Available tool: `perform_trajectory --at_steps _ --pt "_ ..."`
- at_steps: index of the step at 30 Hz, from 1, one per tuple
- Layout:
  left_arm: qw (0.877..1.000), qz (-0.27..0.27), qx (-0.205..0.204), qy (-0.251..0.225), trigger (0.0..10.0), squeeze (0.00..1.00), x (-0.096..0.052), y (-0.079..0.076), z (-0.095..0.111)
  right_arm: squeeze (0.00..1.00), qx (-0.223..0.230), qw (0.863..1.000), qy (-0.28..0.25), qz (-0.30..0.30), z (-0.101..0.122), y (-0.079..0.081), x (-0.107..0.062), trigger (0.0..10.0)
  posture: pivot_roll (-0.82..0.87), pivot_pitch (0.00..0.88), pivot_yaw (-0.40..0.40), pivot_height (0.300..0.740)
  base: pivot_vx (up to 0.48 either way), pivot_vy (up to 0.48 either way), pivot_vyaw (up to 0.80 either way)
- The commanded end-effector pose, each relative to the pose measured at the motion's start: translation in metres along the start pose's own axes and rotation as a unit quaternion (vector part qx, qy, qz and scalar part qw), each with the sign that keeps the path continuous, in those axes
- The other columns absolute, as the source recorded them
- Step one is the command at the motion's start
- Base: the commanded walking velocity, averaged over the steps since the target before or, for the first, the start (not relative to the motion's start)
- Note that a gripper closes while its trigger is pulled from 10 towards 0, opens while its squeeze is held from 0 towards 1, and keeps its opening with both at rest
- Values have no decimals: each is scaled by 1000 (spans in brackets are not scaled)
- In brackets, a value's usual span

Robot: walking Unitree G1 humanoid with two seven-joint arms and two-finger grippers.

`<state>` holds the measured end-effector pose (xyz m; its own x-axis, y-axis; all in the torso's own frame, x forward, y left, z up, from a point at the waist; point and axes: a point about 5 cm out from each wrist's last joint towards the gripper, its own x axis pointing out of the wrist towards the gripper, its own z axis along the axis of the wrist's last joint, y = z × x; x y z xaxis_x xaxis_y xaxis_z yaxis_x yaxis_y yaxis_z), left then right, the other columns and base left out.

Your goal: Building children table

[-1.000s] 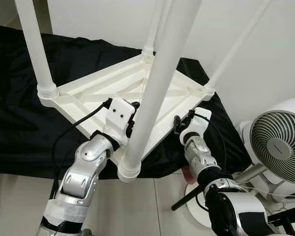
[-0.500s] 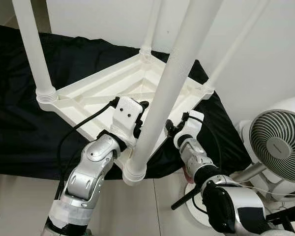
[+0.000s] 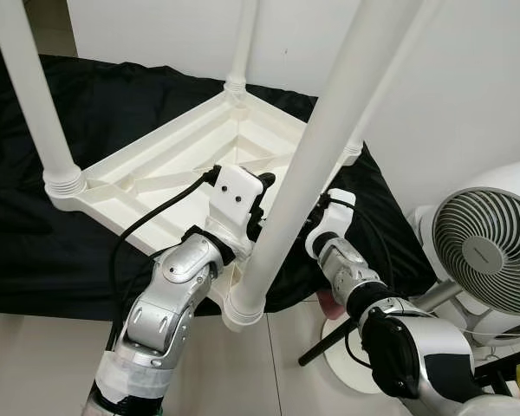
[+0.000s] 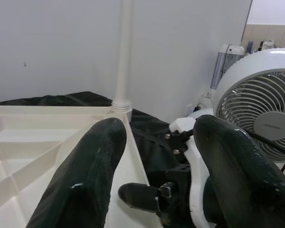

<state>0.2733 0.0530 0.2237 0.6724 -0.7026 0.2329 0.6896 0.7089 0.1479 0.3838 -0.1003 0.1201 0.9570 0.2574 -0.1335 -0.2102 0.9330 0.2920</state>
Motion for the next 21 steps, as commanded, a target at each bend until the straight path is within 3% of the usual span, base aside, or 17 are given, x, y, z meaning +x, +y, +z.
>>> perform_trajectory --at_steps 1,12,14,21 --pt "999 -32 -10 -12 10000 0 7 -14 5 0 -17 999 9 40 2 17 4 10000 185 70 -181 740 0 0 0" --pt "999 -26 -13 -13 10000 0 9 -16 6 0 -44 998 8 39 8 28 9 10000 187 63 -186 740 0 0 0" --pt "1000 -21 -5 -10 10000 0 8 -14 5 0 -60 998 -11 12 12 20 8 10000 186 63 -188 740 0 0 0" --pt "1000 -13 5 -2 10000 0 4 -8 1 0 -44 998 -33 1 9 5 1 10000 182 66 -191 740 0 0 0"
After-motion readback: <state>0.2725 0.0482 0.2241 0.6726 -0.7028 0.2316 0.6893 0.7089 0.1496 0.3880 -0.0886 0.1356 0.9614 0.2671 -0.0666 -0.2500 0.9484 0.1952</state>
